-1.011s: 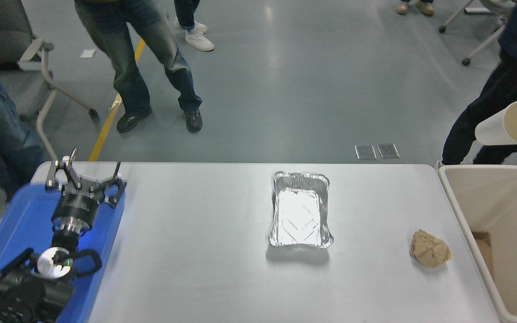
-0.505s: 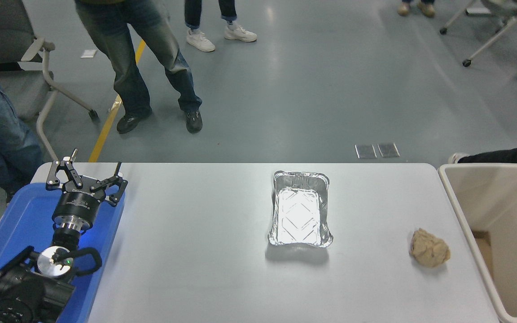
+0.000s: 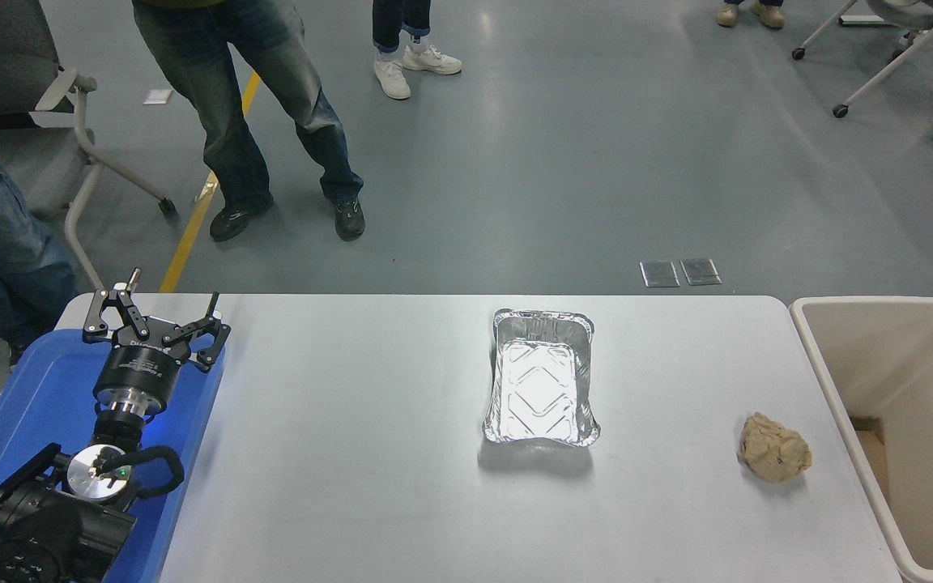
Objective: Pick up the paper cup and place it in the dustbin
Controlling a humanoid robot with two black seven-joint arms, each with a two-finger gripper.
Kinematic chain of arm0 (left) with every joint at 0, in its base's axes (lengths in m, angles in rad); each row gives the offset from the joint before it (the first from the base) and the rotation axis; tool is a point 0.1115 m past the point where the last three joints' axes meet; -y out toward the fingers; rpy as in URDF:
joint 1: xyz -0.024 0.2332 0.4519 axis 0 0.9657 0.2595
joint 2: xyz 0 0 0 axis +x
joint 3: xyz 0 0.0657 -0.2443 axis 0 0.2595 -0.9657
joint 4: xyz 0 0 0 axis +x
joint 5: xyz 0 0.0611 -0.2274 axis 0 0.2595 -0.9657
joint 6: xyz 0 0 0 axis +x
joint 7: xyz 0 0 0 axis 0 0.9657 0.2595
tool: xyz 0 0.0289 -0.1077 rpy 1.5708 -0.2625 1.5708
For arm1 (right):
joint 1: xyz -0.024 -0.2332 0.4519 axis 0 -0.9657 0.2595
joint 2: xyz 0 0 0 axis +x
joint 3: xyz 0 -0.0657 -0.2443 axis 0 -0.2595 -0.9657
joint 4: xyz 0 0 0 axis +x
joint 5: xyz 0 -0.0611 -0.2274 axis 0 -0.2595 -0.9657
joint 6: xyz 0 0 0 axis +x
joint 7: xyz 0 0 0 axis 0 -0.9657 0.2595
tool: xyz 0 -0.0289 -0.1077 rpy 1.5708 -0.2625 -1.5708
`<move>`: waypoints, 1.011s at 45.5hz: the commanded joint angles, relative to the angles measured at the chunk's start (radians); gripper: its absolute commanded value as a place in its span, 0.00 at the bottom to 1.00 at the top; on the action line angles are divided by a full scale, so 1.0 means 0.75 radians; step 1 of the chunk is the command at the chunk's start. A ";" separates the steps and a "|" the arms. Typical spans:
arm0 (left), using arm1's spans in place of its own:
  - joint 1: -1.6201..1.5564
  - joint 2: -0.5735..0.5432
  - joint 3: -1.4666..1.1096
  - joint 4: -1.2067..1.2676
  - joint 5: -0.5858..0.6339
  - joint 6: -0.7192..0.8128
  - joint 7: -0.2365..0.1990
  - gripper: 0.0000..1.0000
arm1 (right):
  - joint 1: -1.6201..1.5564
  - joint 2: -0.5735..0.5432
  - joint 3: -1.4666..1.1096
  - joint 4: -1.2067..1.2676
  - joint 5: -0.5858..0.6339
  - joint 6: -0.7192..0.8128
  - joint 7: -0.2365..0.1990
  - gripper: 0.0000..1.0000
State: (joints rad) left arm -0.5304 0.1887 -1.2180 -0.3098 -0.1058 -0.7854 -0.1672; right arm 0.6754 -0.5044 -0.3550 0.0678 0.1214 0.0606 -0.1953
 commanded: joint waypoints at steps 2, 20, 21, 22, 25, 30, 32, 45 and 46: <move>0.000 0.000 0.000 0.000 0.000 0.000 0.000 0.99 | -0.031 0.016 0.021 -0.011 0.043 -0.022 -0.018 0.00; 0.002 0.000 0.000 0.000 0.000 0.000 0.000 0.99 | -0.066 0.012 0.019 -0.007 0.045 -0.022 0.027 1.00; 0.000 0.000 0.000 0.000 0.000 0.000 0.000 0.99 | -0.070 0.012 0.019 -0.007 0.045 -0.022 0.033 1.00; 0.000 0.000 0.000 0.000 0.000 0.000 0.000 0.99 | -0.072 0.012 0.019 -0.007 0.045 -0.019 0.039 1.00; 0.000 0.000 0.000 0.000 0.000 0.000 0.000 0.99 | -0.074 0.014 0.019 -0.005 0.045 -0.022 0.046 1.00; 0.000 0.000 0.000 0.000 0.000 0.000 0.000 0.99 | -0.074 0.014 0.009 -0.005 0.045 -0.017 0.054 1.00; 0.000 0.000 0.000 0.000 0.000 0.000 0.000 0.99 | -0.068 0.012 0.005 -0.005 0.043 -0.015 0.066 1.00; 0.000 0.000 0.000 0.000 0.002 0.000 0.000 0.99 | 0.285 -0.019 -0.340 0.149 -0.131 -0.001 0.217 1.00; 0.000 0.000 0.000 0.000 0.002 0.000 0.000 0.99 | 0.332 -0.035 -0.389 0.183 -0.137 -0.001 0.230 1.00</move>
State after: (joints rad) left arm -0.5304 0.1886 -1.2180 -0.3100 -0.1059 -0.7854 -0.1672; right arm 0.7121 -0.4936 -0.4119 0.0876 0.1105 0.0554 -0.1077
